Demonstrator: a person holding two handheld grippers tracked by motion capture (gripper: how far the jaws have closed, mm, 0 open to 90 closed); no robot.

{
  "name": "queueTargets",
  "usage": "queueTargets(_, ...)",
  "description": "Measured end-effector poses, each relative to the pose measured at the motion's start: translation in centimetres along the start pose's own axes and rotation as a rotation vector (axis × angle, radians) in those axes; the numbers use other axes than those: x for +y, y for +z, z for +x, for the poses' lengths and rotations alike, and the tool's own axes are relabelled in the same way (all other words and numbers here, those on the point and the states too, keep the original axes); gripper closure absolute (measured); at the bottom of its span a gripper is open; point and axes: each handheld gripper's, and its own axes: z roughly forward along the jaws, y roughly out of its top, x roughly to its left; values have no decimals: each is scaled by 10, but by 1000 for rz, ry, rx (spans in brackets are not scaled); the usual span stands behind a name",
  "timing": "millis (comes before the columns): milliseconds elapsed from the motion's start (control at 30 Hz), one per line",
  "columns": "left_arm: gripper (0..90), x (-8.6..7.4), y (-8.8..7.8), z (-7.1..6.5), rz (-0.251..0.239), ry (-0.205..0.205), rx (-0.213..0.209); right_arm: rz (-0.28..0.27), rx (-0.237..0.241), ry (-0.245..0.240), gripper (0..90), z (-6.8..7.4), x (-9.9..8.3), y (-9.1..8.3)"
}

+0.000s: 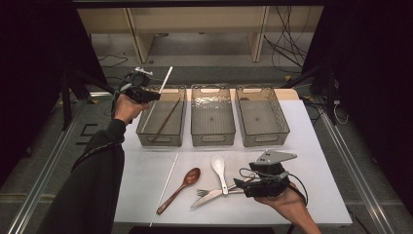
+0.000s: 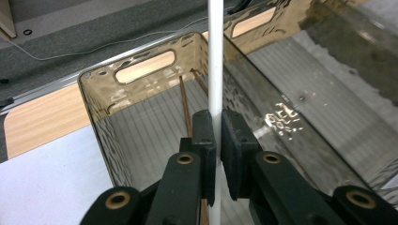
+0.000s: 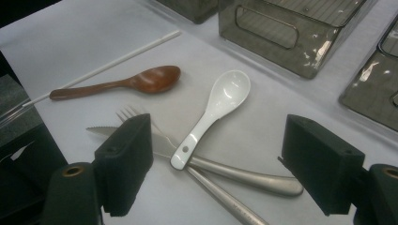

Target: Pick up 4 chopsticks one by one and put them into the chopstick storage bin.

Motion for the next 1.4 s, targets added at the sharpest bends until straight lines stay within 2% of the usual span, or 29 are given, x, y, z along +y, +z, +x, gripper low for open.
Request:
queueTargets(333,834,-13,16,0,33,27,23,9,7,-4,259,1,0,1)
queueTargets(833,826,-23,26,2,76,6,54,9,7,-5,260,1,0,1)
queueTargets(967,749,-23,24,2,80,-6,59,8,5,-6,260,1,0,1)
queueTargets(1033,674,-21,20,0,83,-18,57,8,5,-4,260,1,0,1)
queueTargets(1167,558,-21,9,-5,96,-40,31,8,3,-3,260,1,0,1)
queueTargets(1233,509,-22,4,-7,101,-69,21,7,2,0,260,1,0,0)
queueTargets(1333,452,-26,-6,-12,120,-80,8,6,0,1,260,1,0,0)
queueTargets(1400,411,-30,-15,-14,129,-107,-38,4,-2,0,260,1,0,0)
